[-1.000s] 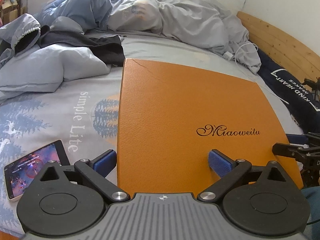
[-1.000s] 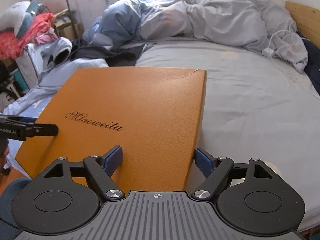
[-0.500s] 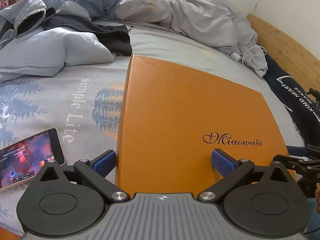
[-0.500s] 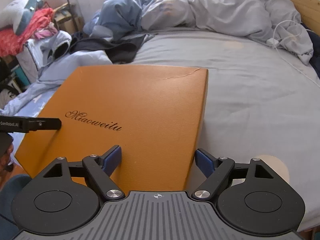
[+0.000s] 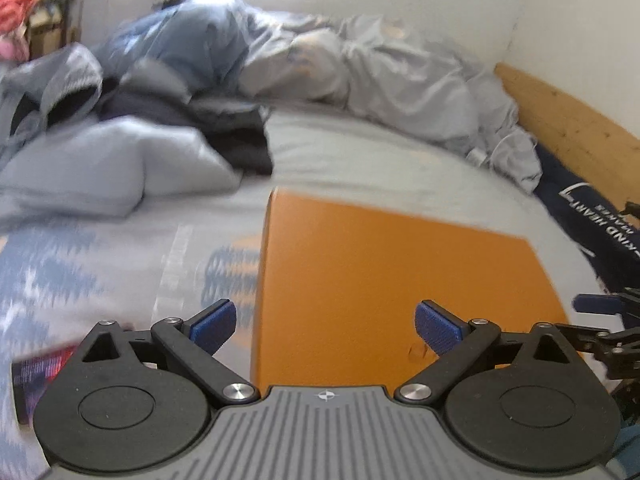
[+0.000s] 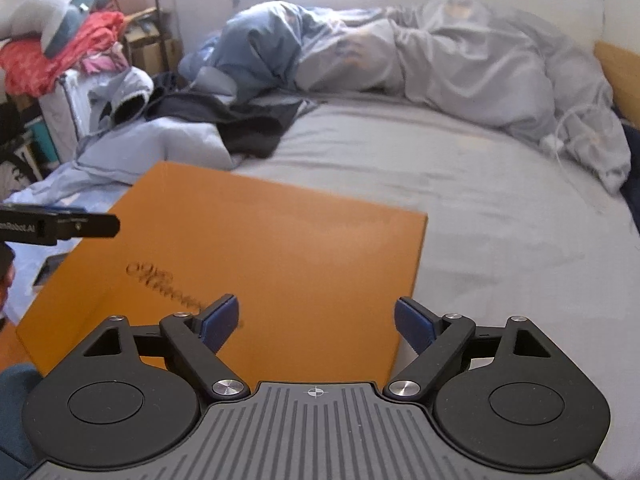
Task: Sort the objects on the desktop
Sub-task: 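Lower the orange box onto the brown box with both tools, then open both tools and release the orange box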
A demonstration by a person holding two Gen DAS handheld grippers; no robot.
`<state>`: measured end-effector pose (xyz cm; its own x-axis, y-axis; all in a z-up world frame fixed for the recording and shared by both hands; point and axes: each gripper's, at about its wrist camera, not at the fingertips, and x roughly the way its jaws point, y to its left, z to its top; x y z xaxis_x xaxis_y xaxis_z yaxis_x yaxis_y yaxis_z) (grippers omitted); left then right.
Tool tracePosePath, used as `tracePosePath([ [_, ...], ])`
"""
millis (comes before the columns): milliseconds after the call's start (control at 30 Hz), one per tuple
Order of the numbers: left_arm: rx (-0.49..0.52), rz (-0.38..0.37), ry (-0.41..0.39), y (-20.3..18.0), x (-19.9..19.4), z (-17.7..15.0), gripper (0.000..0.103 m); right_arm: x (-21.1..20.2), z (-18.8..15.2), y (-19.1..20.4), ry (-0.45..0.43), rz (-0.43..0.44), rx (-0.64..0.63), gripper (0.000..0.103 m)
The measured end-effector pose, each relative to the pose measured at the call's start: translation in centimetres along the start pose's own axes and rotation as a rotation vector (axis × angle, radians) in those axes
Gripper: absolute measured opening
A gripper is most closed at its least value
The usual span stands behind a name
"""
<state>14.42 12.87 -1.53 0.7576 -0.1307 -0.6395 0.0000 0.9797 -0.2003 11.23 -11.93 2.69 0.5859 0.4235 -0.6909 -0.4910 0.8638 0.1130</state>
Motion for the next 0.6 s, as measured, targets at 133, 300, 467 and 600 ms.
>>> tracePosePath([
  [133,0.066,-0.026,-0.021,-0.9,1.0,1.1,0.100,1.6,1.5,0.0,0.006,0.000,-0.035,0.087],
  [300,0.132,-0.034,0.028,-1.7,2.9,1.6,0.088,3.3,2.6,0.0,0.027,0.021,-0.070,0.085],
  [467,0.164,-0.042,0.037,-1.9,3.4,1.9,0.086,4.5,3.0,0.0,0.047,0.016,-0.096,0.076],
  [600,0.196,-0.035,0.039,-1.9,3.6,1.8,0.084,5.1,3.3,0.0,0.053,0.018,-0.108,0.076],
])
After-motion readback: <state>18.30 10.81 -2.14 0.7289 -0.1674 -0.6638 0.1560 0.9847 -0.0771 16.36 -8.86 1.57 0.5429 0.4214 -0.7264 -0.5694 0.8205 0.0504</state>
